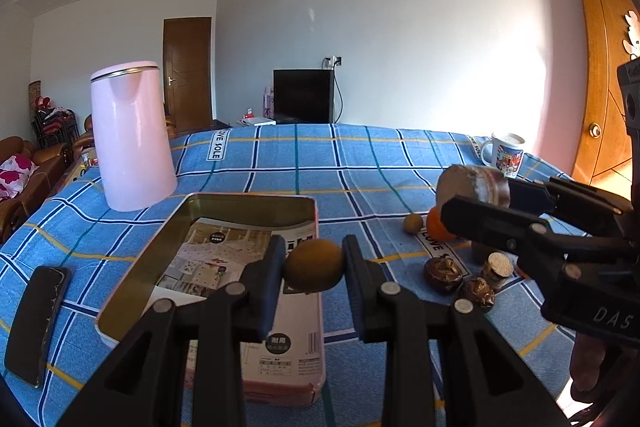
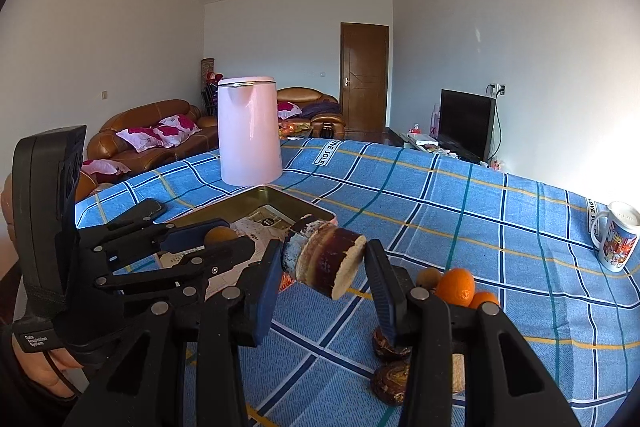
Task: Organize fruits
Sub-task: 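Carry the kiwi and the cut piece over the pink tin box with both tools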
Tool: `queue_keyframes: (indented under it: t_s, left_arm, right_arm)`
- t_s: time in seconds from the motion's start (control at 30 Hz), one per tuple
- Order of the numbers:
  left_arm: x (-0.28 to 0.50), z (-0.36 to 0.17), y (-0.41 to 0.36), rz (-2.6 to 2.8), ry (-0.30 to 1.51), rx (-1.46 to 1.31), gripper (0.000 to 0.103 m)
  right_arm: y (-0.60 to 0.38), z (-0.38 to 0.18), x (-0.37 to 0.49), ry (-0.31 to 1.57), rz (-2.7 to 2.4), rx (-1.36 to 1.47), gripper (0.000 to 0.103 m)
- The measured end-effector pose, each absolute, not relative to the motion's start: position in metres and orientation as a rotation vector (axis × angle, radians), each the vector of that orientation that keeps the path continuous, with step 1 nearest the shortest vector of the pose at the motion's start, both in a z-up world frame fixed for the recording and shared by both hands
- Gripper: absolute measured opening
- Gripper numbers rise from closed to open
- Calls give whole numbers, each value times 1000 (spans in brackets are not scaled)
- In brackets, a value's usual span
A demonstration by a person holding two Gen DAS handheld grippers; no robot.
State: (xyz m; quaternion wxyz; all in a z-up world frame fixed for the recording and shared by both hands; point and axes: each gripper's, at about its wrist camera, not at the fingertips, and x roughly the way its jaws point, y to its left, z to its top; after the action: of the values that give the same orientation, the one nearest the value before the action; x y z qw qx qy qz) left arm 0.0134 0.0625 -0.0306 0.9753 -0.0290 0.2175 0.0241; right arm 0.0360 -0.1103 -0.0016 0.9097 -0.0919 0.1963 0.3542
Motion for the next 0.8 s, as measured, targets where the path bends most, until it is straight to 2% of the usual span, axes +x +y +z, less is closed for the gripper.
queue_keyframes:
  t_s: [0.43,0.8]
  left_arm:
    - [29,-31,110,107,468,-111,31]
    - [46,-37,144,122,532,-131,31]
  right_arm:
    - [-60,7,54,422,797,-237,44]
    - [-14,-27,80,541,832,-262,44]
